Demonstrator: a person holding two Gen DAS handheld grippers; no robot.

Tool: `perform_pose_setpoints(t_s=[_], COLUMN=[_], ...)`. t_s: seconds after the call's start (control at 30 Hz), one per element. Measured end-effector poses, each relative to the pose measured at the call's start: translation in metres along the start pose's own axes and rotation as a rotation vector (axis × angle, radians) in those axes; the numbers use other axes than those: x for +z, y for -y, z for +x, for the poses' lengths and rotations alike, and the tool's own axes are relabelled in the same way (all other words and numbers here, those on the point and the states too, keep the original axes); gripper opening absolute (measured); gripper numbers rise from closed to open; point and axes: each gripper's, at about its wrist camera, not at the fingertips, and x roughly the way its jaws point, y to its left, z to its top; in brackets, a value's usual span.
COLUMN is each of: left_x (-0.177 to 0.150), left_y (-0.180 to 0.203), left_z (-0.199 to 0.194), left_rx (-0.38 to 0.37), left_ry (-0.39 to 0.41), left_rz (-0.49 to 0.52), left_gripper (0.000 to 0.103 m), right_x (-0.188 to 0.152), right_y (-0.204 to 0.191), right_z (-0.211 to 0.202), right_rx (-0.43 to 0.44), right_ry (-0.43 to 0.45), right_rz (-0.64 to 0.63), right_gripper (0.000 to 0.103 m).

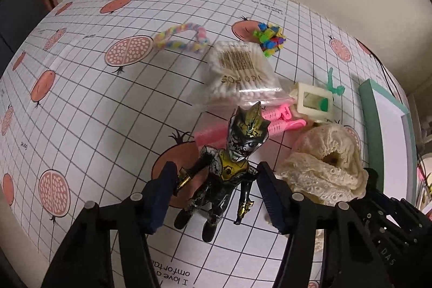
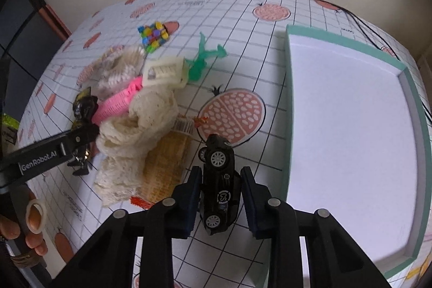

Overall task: Organize objects
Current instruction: 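Grasp the black action figure with the left gripper while the right gripper grasps the black toy car, then carry the figure and car into the mint-green tray and open both grippers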

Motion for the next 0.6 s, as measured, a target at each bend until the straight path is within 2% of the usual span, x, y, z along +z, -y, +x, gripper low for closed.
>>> perform_pose_setpoints(t_s=[0.13, 0.3, 0.43, 0.53, 0.6], left_x=[0.002, 0.007, 0.011, 0.014, 0.017], left_y=[-0.009, -0.002, 0.032, 0.067, 0.087], left_z=[-0.02, -0.051, -0.068, -0.073, -0.071], left_rx=[-0.019, -0.028, -0.055, -0.097, -0.113], left_ry=[0.031, 0.11, 0.158, 0.163, 0.165], left_rz=[-0.06, -0.081, -0.006, 0.061, 0.098], left_gripper=[0.062, 0.062, 0.062, 0.062, 0.062], right_x=[0.005, 0.013, 0.02, 0.021, 0.021], right_y=[0.003, 0.012, 0.032, 0.047, 0.063], right_z=[-0.017, -0.043, -0.062, -0.072, -0.075], right_rx=[0.029, 0.043, 0.021, -0.052, -0.052], right_ry=[0.033, 0.086, 0.126, 0.144, 0.153], right_rz=[0.021, 0.054, 0.097, 0.087, 0.113], right_gripper=[0.031, 0.031, 0.032, 0.031, 0.032])
